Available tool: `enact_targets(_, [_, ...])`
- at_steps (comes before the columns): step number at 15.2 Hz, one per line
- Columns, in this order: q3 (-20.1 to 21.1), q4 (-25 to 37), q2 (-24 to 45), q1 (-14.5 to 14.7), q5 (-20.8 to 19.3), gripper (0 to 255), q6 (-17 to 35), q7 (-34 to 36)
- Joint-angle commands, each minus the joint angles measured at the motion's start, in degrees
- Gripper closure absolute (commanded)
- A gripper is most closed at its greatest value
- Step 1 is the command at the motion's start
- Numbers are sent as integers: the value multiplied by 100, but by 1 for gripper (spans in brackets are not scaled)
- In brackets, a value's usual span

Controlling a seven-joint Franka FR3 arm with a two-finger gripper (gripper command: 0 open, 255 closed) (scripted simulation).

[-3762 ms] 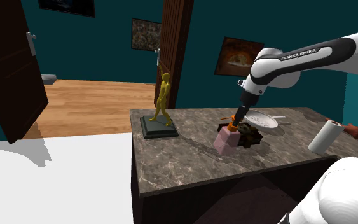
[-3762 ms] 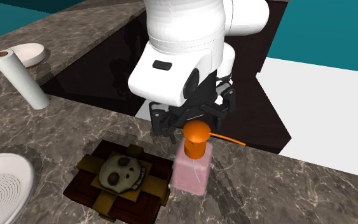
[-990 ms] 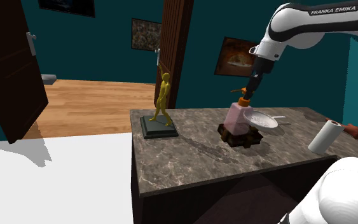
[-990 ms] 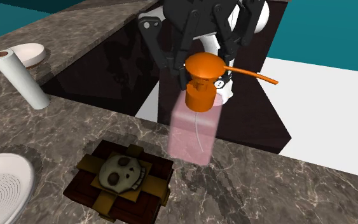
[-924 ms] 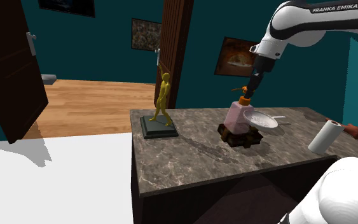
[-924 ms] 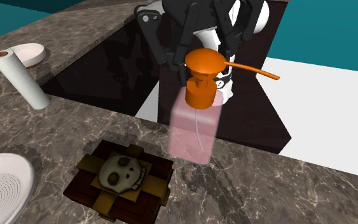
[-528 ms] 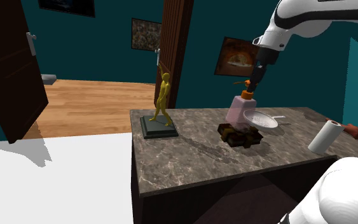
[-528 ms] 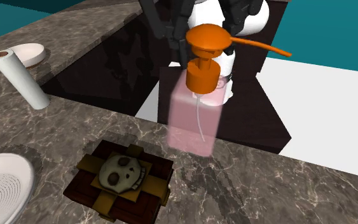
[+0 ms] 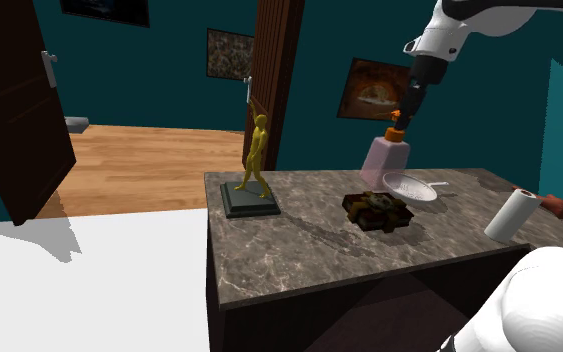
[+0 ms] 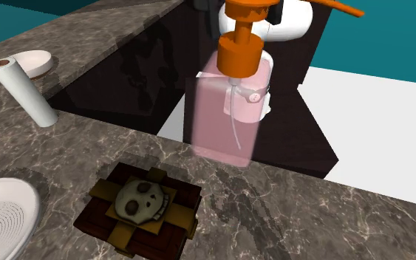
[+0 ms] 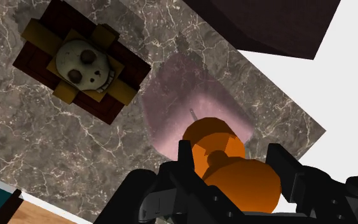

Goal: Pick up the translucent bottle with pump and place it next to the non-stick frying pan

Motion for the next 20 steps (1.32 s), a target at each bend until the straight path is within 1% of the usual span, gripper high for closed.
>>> enact_targets(1, [0, 205, 44, 9, 13, 255, -163, 1])
enact_targets(12, [-20, 1382, 377, 60, 105, 255, -1019, 2])
enact_targets(13, [-21, 1422, 390, 61, 109, 255, -1047, 1])
enact_targets(20, [-689, 967, 296, -242, -194, 255, -699, -956])
